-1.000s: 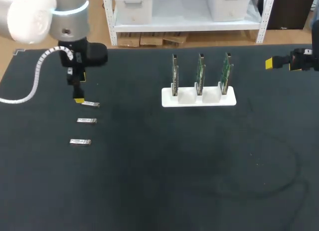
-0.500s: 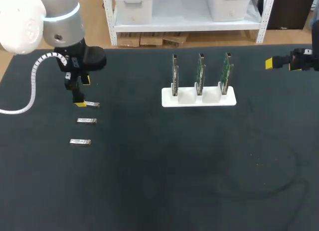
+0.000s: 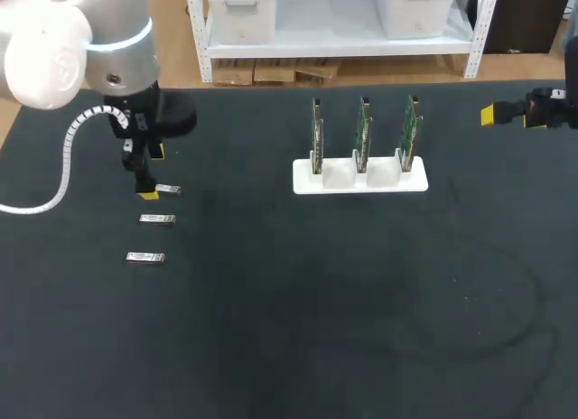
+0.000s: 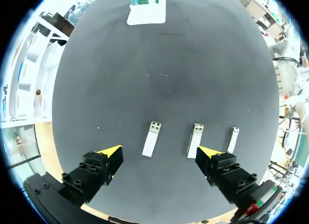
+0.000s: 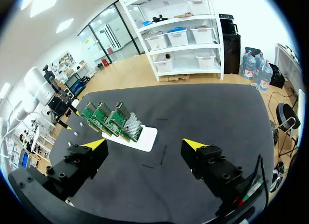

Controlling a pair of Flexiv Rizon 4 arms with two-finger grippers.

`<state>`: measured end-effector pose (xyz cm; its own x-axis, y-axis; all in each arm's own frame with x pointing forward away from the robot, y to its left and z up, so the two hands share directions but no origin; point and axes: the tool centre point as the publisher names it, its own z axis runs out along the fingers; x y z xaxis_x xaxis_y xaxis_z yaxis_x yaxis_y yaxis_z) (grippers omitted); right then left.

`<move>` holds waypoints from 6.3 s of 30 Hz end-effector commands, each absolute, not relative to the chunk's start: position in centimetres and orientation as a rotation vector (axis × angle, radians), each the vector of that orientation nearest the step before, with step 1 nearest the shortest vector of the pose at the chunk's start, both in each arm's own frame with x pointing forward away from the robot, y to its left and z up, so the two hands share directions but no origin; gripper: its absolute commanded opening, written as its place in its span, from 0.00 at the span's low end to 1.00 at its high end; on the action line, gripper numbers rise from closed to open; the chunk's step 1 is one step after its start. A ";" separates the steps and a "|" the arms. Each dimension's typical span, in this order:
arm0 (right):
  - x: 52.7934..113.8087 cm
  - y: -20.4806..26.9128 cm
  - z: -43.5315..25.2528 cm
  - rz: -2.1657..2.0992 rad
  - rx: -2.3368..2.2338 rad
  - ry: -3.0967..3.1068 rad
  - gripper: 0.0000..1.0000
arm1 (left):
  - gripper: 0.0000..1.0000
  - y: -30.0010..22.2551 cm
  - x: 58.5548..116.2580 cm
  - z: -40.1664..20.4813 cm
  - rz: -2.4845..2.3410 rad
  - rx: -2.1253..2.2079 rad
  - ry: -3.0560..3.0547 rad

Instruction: Pick up the optical module with the left hand, and insert it into the network port with the right hand.

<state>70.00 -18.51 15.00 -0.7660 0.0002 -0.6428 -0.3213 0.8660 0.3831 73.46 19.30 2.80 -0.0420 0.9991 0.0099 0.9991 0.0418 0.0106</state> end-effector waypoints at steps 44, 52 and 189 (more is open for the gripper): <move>70.0 -18.5 15.0 0.636 -0.231 2.374 1.00 | 1.00 20.2 75.1 -1.5 -0.028 2.249 2.231; 70.0 -18.5 15.0 0.636 -0.231 2.374 1.00 | 1.00 20.0 75.1 -1.8 -0.029 2.256 2.230; 70.0 -18.5 15.0 0.636 -0.231 2.374 1.00 | 0.00 14.0 81.2 18.0 -0.420 1.367 1.378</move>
<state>70.00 -18.51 15.00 -0.7660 0.0002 -0.6429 -0.3213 0.8660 0.3831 80.64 15.17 18.70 0.1048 0.6628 -0.7415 0.8974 0.2583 0.3577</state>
